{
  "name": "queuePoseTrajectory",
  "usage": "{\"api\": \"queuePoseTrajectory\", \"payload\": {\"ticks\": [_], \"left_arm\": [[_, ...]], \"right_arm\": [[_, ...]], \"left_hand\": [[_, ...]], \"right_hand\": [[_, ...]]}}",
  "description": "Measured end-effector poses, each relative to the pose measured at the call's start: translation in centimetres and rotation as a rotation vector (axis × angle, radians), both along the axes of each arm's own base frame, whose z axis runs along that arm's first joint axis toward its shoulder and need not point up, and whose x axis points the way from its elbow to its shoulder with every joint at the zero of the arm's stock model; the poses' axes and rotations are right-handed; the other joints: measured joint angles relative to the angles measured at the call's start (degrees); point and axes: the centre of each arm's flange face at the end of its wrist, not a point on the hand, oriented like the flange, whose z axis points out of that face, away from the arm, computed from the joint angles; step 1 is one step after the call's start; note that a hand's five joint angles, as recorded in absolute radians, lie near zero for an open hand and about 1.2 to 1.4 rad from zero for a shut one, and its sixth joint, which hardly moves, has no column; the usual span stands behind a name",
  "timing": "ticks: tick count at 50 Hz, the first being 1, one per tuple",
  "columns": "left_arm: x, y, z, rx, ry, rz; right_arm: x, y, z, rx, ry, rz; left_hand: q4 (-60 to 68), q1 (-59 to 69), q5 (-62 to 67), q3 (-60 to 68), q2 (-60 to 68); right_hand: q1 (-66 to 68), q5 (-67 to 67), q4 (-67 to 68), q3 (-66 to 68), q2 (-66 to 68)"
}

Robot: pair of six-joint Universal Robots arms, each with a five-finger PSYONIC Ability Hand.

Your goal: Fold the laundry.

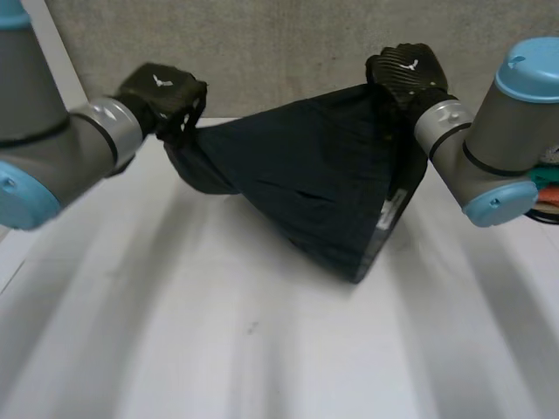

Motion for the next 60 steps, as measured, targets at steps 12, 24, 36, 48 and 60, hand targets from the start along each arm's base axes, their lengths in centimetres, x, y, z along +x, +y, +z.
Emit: {"api": "queuePoseTrajectory", "payload": {"ticks": [12, 24, 36, 48, 60], "left_arm": [[-1.3, -0.5, -10.5, 0.101, -0.151, 0.059], [1.6, -1.7, -7.8, 0.098, -0.105, 0.142], [7.6, -5.1, -9.3, 0.265, 0.022, 0.232], [7.7, -6.3, -14.4, 0.525, 0.088, 0.172], [4.8, -6.4, -15.4, 0.578, 0.110, 0.121]], "right_arm": [[2.5, -2.2, -8.5, 0.058, 0.127, 0.093], [-1.5, 1.9, 0.9, 0.158, 0.014, -0.199], [-2.6, 13.7, -2.9, 0.656, -0.010, -0.144], [0.4, 18.7, -10.5, 0.694, 0.050, -0.109], [2.1, 18.1, -13.5, 0.580, 0.105, -0.178]], "left_hand": [[-30.24, -32.43, -28.35, -29.36, -31.08], [-54.33, -51.97, -52.71, -53.41, -53.98], [-56.31, -53.63, -53.61, -54.77, -55.99], [-56.31, -53.63, -53.61, -54.77, -55.99], [-43.61, -40.17, -41.38, -43.30, -43.71]], "right_hand": [[-40.18, -41.86, -42.11, -41.92, -42.46], [-52.36, -55.27, -56.22, -55.71, -55.24], [-52.36, -55.27, -56.22, -55.71, -55.25], [-52.36, -55.27, -56.22, -55.71, -55.24], [-7.75, -12.02, -12.73, -10.63, -8.99]]}}
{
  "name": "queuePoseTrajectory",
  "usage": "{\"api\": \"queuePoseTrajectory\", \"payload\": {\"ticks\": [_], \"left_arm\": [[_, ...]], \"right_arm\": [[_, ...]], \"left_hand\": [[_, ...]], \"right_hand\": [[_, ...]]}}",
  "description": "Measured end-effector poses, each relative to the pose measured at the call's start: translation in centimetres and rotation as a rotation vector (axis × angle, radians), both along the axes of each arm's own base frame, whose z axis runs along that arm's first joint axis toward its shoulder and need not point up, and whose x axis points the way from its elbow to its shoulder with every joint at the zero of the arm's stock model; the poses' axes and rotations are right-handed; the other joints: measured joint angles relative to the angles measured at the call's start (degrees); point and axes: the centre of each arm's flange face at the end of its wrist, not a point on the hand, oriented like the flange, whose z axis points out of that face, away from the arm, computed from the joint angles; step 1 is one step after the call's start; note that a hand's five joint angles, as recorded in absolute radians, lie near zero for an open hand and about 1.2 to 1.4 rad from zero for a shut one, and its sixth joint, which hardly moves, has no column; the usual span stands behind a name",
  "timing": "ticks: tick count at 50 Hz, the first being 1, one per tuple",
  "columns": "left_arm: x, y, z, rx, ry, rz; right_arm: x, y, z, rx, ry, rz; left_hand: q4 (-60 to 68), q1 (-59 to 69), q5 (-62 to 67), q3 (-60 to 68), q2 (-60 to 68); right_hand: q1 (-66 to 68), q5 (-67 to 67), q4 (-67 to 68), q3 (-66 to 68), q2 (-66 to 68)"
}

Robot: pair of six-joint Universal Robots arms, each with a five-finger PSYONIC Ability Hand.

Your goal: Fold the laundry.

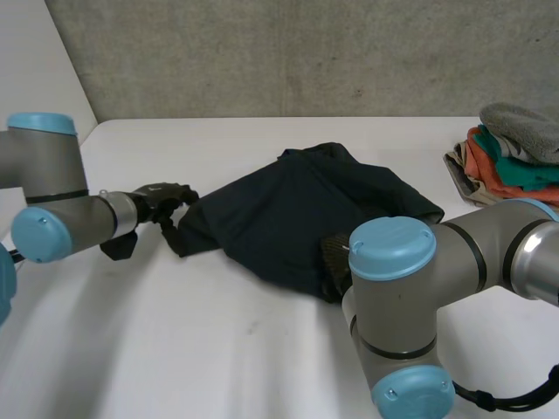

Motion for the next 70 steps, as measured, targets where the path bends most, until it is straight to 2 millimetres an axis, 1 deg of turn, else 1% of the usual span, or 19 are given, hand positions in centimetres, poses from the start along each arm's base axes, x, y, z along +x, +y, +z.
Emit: {"api": "queuePoseTrajectory", "payload": {"ticks": [3, 4, 9, 14, 15, 16, 18, 22, 24, 28, 31, 35, 43, 47, 53, 59, 62, 67, 70], "left_arm": [[-0.8, 0.2, 0.0, -0.012, -0.007, -0.011], [-1.1, 0.2, 0.0, -0.019, -0.012, -0.013], [-1.7, 0.2, 1.4, -0.079, -0.038, -0.004], [-1.1, 0.6, 8.3, -0.273, -0.057, 0.036], [-0.9, 1.0, 10.2, -0.324, -0.056, 0.042], [-0.9, 1.0, 10.2, -0.324, -0.056, 0.042], [-0.2, 2.9, 15.9, -0.477, -0.043, 0.056], [0.4, 7.1, 23.7, -0.701, 0.008, 0.057], [0.4, 9.4, 26.6, -0.789, 0.039, 0.049], [0.2, 12.4, 29.5, -0.881, 0.083, 0.031], [-0.2, 13.2, 30.3, -0.901, 0.094, 0.023], [-0.9, 12.4, 29.5, -0.882, 0.065, 0.018], [-2.6, 5.5, 24.0, -0.833, -0.074, 0.008], [-2.7, 1.6, 22.8, -0.889, -0.095, 0.030], [-2.2, -1.9, 26.6, -1.117, 0.011, 0.095], [-0.7, -0.4, 34.2, -1.356, 0.238, 0.179], [-0.1, 0.8, 36.3, -1.393, 0.313, 0.206], [0.6, 1.1, 35.7, -1.327, 0.319, 0.225], [0.7, 0.8, 33.0, -1.216, 0.270, 0.224]], "right_arm": [[0.1, -0.3, 0.7, -0.038, -0.006, 0.000], [0.1, -0.4, 1.5, -0.064, -0.016, 0.002], [-0.8, -1.0, 5.8, -0.174, -0.070, -0.007], [-3.3, -2.9, 13.4, -0.378, -0.130, -0.031], [-3.8, -3.3, 14.6, -0.413, -0.134, -0.033], [-3.8, -3.3, 14.6, -0.413, -0.134, -0.033], [-5.4, -4.4, 19.0, -0.532, -0.145, -0.040], [-6.8, -5.2, 23.3, -0.625, -0.158, -0.040], [-7.3, -5.5, 25.1, -0.653, -0.167, -0.039], [-7.9, -6.3, 27.2, -0.672, -0.177, -0.045], [-8.2, -7.2, 27.7, -0.663, -0.175, -0.051], [-8.0, -8.2, 27.2, -0.629, -0.164, -0.047], [-5.6, -11.2, 21.8, -0.512, -0.120, -0.008], [-4.3, -13.4, 19.7, -0.545, -0.114, -0.011], [-2.0, -17.1, 20.9, -0.819, -0.185, -0.041], [-0.4, -17.3, 27.0, -1.166, -0.380, -0.078], [0.0, -16.6, 28.7, -1.231, -0.443, -0.067], [0.6, -15.9, 28.7, -1.210, -0.457, -0.018], [1.0, -16.0, 26.8, -1.129, -0.415, 0.026]], "left_hand": [[14.34, 15.41, 14.18, 14.17, 14.34], [32.45, 36.25, 32.06, 32.21, 33.65], [43.43, 40.93, 40.90, 43.10, 43.51], [43.59, 40.93, 40.90, 43.28, 43.58], [43.59, 40.93, 40.90, 43.28, 43.58], [43.59, 40.93, 40.90, 43.28, 43.58], [43.60, 40.93, 40.90, 43.29, 43.59], [43.61, 40.93, 40.90, 43.31, 43.69], [43.61, 40.93, 40.90, 43.32, 43.69], [43.62, 40.93, 40.90, 43.32, 43.70], [43.62, 40.93, 40.90, 43.32, 43.70], [43.62, 40.93, 40.90, 43.32, 43.70], [43.67, 40.93, 40.90, 43.33, 43.73], [43.85, 40.93, 40.90, 43.57, 43.77], [43.86, 40.93, 40.90, 43.57, 43.81], [43.86, 40.93, 40.90, 43.57, 43.82], [43.86, 40.93, 40.90, 43.57, 43.82], [43.86, 40.93, 40.90, 43.57, 43.82], [43.86, 40.93, 40.90, 43.57, 43.82]], "right_hand": [[7.59, 10.52, 11.57, 9.89, 9.21], [7.59, 10.97, 12.21, 10.26, 9.25], [7.59, 11.05, 12.53, 10.30, 9.25], [7.59, 11.06, 12.66, 10.30, 9.25], [7.59, 11.06, 12.69, 10.30, 9.25], [7.59, 11.06, 12.69, 10.30, 9.25], [7.59, 11.06, 12.73, 10.30, 9.25], [7.59, 11.08, 12.73, 10.68, 9.25], [7.59, 11.41, 12.73, 10.68, 9.25], [7.59, 11.61, 12.74, 10.68, 9.25], [7.59, 11.61, 12.74, 10.68, 9.25], [7.59, 11.61, 12.74, 10.68, 9.25], [7.59, 11.61, 12.74, 10.68, 9.25], [7.59, 11.61, 12.75, 10.81, 9.25], [7.59, 11.61, 12.83, 11.02, 9.25], [7.59, 11.61, 12.85, 11.02, 9.25], [7.59, 11.64, 12.86, 11.02, 9.25], [7.59, 12.00, 12.86, 11.02, 9.25], [7.59, 12.00, 12.87, 11.02, 9.25]]}}
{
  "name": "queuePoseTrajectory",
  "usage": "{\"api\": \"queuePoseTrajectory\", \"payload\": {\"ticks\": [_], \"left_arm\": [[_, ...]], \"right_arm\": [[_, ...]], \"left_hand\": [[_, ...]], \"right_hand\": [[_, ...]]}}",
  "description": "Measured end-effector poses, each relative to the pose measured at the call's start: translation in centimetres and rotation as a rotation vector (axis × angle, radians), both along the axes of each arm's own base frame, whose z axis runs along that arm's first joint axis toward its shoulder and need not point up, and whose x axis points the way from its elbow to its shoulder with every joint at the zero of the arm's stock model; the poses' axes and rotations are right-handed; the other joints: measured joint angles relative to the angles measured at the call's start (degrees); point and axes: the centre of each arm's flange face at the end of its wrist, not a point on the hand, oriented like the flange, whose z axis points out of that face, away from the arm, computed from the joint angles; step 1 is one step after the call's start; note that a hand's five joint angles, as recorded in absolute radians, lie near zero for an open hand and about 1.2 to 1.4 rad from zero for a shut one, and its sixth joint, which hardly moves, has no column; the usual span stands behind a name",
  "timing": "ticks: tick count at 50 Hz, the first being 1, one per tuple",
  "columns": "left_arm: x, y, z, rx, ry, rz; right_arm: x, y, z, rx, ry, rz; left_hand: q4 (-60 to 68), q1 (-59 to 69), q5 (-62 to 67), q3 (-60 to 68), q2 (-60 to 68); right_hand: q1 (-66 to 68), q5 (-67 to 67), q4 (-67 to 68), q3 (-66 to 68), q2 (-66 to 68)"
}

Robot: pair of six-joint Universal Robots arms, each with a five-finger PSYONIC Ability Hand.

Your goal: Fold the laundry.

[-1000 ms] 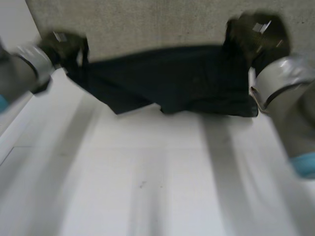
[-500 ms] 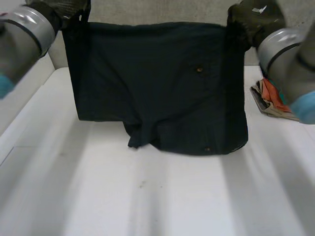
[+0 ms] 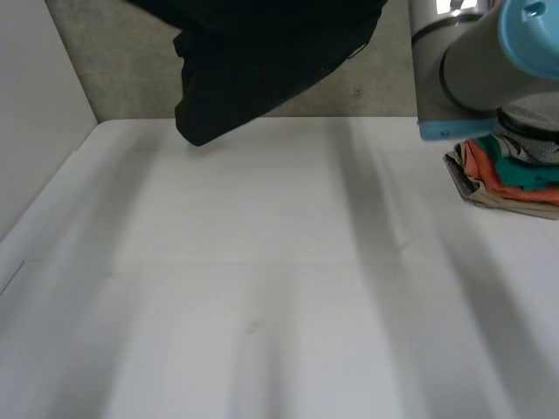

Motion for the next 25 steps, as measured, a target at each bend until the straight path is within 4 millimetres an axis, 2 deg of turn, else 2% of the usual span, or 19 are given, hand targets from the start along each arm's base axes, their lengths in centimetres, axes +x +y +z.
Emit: {"api": "queuePoseTrajectory", "payload": {"ticks": [1, 4, 8, 9, 11, 17, 20, 23, 25], "left_arm": [[0.0, 0.0, -0.3, 0.012, -0.004, 0.001], [-0.1, 0.0, -4.5, 0.157, -0.062, 0.005], [-0.3, 0.7, -11.2, 0.356, -0.166, 0.006], [-0.3, 0.9, -12.2, 0.383, -0.181, 0.006], [-0.5, 1.7, -16.1, 0.492, -0.247, -0.003], [-0.7, 4.3, -23.8, 0.704, -0.399, -0.037], [-0.8, 5.8, -26.2, 0.783, -0.480, -0.060], [-0.8, 7.6, -27.5, 0.850, -0.562, -0.087], [-0.7, 8.6, -27.7, 0.885, -0.606, -0.101]], "right_arm": [[0.0, 0.0, -0.3, 0.011, 0.009, 0.003], [0.4, -0.3, -3.4, 0.113, 0.092, 0.023], [0.7, -0.1, -9.6, 0.293, 0.253, 0.044], [0.7, -0.1, -10.2, 0.309, 0.270, 0.046], [0.5, 0.7, -14.6, 0.409, 0.393, 0.051], [-0.7, 3.3, -22.5, 0.551, 0.652, 0.051], [-1.7, 4.7, -24.9, 0.592, 0.755, 0.045], [-2.7, 6.2, -26.0, 0.634, 0.817, 0.041], [-3.3, 7.1, -25.7, 0.664, 0.837, 0.042]], "left_hand": [[0.00, 0.00, 0.00, 0.00, 0.00], [0.00, 0.00, 0.00, 0.00, 0.02], [0.01, 0.00, 0.00, 0.00, 0.04], [0.01, 0.00, 0.00, 0.00, 0.05], [0.01, 0.00, 0.00, 0.00, 0.05], [0.01, 0.00, 0.00, 0.00, 0.05], [0.01, 0.00, 0.00, 0.00, 0.05], [0.01, 0.00, 0.00, 0.00, 0.05], [0.01, 0.00, 0.00, 0.00, 0.05]], "right_hand": [[0.00, 0.00, 0.00, 0.00, 0.00], [0.00, 0.00, 0.01, 0.00, 0.00], [0.00, 0.00, 0.02, 0.00, 0.00], [0.00, 0.00, 0.03, 0.00, 0.00], [0.00, 0.00, 0.07, 0.00, 0.00], [0.00, 0.00, 0.10, 0.00, 0.00], [0.00, 0.00, 0.10, 0.00, 0.00], [0.00, 0.00, 0.10, 0.00, 0.00], [0.00, 0.00, 0.10, 0.00, 0.00]]}}
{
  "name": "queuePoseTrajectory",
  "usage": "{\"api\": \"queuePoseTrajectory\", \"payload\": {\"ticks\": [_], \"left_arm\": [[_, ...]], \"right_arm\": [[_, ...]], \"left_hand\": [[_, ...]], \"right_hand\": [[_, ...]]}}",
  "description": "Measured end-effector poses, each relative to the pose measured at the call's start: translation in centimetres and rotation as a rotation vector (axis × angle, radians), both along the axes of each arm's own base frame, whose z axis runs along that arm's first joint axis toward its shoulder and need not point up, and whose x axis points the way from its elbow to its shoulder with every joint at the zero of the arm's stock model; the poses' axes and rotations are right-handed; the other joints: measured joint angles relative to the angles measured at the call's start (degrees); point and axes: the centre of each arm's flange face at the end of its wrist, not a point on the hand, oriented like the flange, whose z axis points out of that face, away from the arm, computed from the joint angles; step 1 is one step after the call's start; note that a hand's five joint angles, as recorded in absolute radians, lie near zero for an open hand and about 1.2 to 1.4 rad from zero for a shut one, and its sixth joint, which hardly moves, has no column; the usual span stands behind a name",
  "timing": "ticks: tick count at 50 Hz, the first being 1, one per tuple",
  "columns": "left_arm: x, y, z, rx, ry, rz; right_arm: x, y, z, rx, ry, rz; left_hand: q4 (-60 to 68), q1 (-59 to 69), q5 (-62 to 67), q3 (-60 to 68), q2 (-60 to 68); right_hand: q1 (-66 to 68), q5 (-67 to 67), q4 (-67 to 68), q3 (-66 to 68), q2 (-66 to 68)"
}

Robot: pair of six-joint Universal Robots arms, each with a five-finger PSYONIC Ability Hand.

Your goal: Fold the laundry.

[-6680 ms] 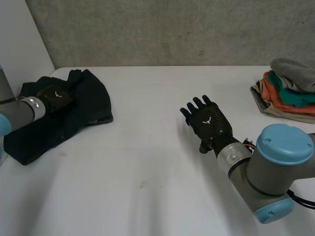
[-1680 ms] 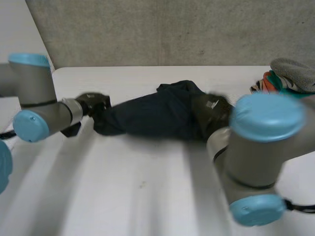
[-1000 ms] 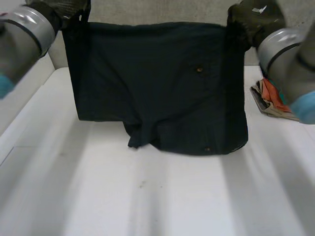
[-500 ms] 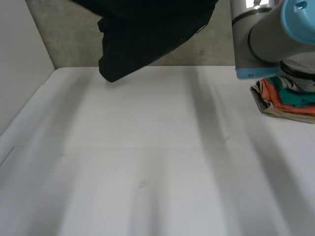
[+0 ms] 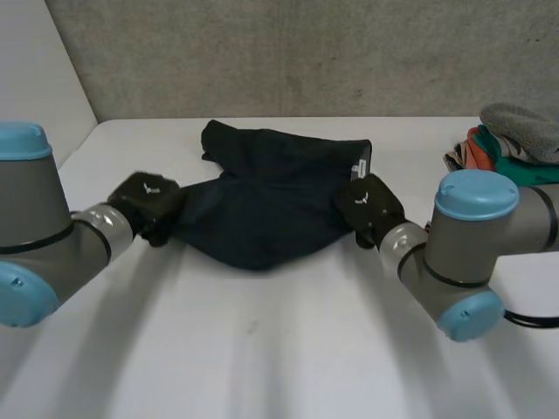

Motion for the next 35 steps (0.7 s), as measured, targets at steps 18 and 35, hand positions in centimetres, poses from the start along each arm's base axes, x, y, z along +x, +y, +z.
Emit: {"api": "queuePoseTrajectory", "payload": {"ticks": [18, 35], "left_arm": [[0.8, 14.7, 3.8, 0.459, -0.279, -0.314], [-3.2, 2.2, 4.4, 0.081, -0.223, -0.182]], "right_arm": [[-8.4, 10.6, 6.1, 0.352, 0.375, 0.074], [-9.0, 4.1, 5.4, 0.304, 0.167, -0.102]], "left_hand": [[0.00, 0.00, 0.00, 0.00, 0.01], [0.00, 0.00, 0.00, 0.00, 0.01]], "right_hand": [[0.00, 0.00, 0.00, 0.00, 0.00], [0.13, 0.11, 0.00, 0.00, 0.00]]}}
